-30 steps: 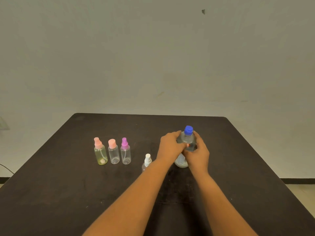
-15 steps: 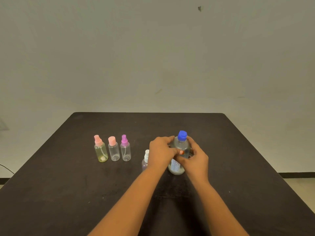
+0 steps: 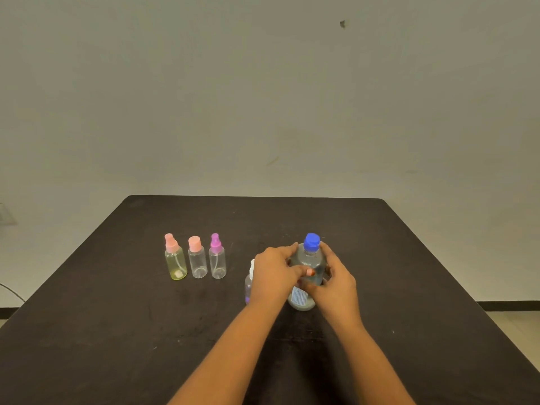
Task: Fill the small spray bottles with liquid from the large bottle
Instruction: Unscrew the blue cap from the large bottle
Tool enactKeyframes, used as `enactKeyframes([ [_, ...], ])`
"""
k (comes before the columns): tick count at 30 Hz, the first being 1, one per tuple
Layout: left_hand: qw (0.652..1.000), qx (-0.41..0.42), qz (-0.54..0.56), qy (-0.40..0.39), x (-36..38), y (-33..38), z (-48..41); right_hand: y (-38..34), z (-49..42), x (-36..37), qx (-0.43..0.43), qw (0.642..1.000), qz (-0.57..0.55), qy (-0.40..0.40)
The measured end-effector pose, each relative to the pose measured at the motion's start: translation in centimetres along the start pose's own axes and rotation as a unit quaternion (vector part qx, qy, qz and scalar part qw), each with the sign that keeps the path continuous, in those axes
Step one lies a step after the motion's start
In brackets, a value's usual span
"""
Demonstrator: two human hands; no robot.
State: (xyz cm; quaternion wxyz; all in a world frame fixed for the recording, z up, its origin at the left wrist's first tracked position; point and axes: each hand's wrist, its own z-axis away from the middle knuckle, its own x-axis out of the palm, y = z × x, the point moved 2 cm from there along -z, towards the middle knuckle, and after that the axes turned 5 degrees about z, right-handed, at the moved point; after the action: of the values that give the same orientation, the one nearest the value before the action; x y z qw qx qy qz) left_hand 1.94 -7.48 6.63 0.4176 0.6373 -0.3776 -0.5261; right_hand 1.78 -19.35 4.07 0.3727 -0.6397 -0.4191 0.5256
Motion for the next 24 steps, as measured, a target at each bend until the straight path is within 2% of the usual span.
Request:
enactKeyframes([
  [3,1.0,0.019,0.019,0.002,-0.1,0.2,-0.2,-0.5,-0.2,-0.7,0.012,0.999,-0.031,-0.027],
  [7,0.996,0.044,0.082,-0.003,0.4,0.4,-0.5,-3.3,-0.5,-1.8,-0.027,0.996,-0.064,0.053],
  [12,0.987,0.066,0.142,0.037,1.7,-0.3,-0.4,-5.4,-1.1,-0.9,-0.076,0.988,0.057,0.123],
  [16,0.978,0.074,0.188,0.059,2.4,-1.5,0.2,-5.1,-1.5,-0.2,-0.073,0.98,0.087,0.163],
  [19,0.966,0.082,0.235,0.068,2.9,-2.2,0.2,-5.1,-1.9,-0.3,-0.061,0.98,0.088,0.166],
  [24,0.96,0.092,0.249,0.089,3.5,-2.8,0.1,-5.1,-2.3,-1.0,-0.026,0.992,0.037,0.121],
])
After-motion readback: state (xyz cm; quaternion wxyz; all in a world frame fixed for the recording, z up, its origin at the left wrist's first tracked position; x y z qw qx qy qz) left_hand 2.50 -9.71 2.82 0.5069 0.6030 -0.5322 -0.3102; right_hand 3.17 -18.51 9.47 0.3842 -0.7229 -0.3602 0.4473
